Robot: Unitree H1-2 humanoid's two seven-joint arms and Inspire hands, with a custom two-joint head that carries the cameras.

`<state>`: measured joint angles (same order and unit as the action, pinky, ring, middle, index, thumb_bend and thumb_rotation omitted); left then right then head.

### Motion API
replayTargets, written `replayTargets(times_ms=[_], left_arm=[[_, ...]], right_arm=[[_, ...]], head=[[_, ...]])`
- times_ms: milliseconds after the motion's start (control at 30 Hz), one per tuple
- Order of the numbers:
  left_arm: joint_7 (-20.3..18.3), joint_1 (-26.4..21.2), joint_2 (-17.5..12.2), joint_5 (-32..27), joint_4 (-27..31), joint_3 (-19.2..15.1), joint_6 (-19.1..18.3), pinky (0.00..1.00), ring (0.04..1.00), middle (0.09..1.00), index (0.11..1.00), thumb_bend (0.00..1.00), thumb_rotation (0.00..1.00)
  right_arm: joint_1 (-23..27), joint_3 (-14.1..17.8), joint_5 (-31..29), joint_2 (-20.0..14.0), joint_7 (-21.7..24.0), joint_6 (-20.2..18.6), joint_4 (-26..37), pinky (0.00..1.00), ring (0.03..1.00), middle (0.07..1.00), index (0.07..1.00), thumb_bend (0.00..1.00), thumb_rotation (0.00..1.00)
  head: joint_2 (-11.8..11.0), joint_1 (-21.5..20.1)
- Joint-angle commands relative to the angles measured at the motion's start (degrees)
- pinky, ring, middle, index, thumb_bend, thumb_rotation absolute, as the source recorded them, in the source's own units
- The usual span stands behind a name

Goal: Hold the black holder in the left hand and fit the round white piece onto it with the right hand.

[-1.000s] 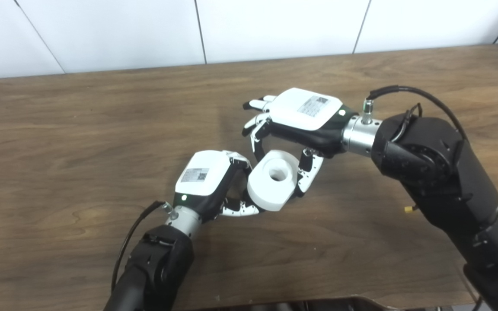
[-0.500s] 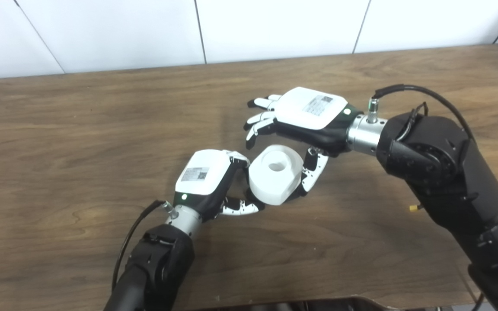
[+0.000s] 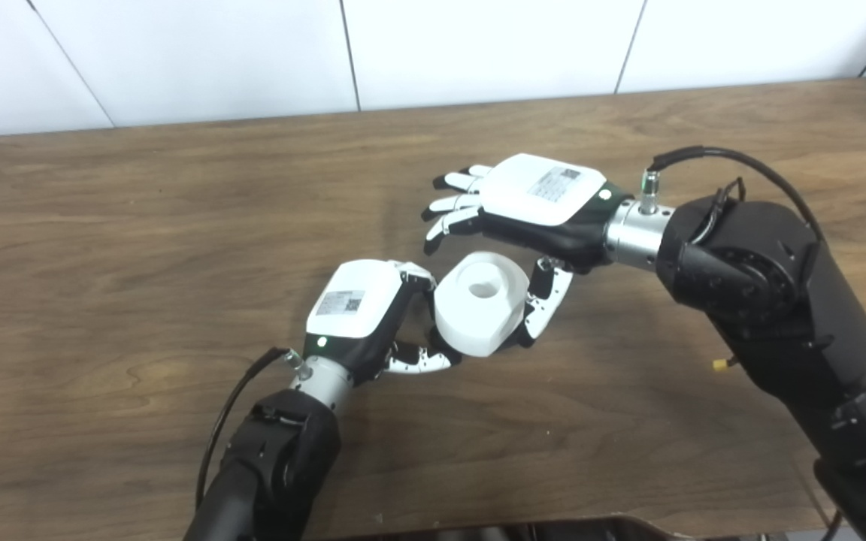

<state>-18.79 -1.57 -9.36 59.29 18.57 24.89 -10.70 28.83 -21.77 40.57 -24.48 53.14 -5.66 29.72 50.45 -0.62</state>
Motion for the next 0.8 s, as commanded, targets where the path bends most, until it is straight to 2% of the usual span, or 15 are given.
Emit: replayTargets(times_ms=[0, 133, 400, 667, 767], left_arm=[[-5.6, 2.3, -0.8, -0.6, -2.8, 0.7, -2.9, 0.74, 0.788, 0.732, 0.486, 0.52, 0.05], [-5.6, 2.1, -0.8, -0.5, -2.9, 0.8, -3.0, 0.74, 0.791, 0.732, 0.487, 0.52, 0.05], [-5.0, 2.1, -1.3, -1.1, -3.5, 0.5, -2.6, 0.72, 0.783, 0.732, 0.486, 0.52, 0.05], [-5.5, 2.5, -1.5, -2.1, -3.1, -0.1, -3.1, 0.73, 0.79, 0.738, 0.487, 0.52, 0.05], [-8.4, 2.2, -1.3, -2.6, -2.7, -0.2, -5.1, 0.74, 0.805, 0.771, 0.489, 0.52, 0.06]], right_arm=[[2.5, 1.0, -0.4, -0.4, -0.1, -0.6, 2.1, 1.0, 1.0, 0.933, 0.814, 1.0, 0.23], [3.4, 0.8, 0.2, -1.0, 1.9, -1.7, 2.6, 1.0, 1.0, 0.973, 0.888, 1.0, 0.33], [5.7, 1.7, -0.6, -3.2, 5.4, -2.9, 4.3, 1.0, 1.0, 1.0, 0.987, 1.0, 0.45], [6.5, 2.2, -1.0, -3.8, 5.5, -3.9, 4.3, 1.0, 1.0, 1.0, 0.993, 1.0, 0.44], [6.4, 2.6, -1.5, -3.8, 4.7, -3.6, 3.9, 1.0, 1.0, 0.998, 0.992, 1.0, 0.44]], head=[[0.1, -0.1], [-0.1, -0.1], [-0.5, -0.3], [-0.2, 0.2], [-0.1, 0.4]])
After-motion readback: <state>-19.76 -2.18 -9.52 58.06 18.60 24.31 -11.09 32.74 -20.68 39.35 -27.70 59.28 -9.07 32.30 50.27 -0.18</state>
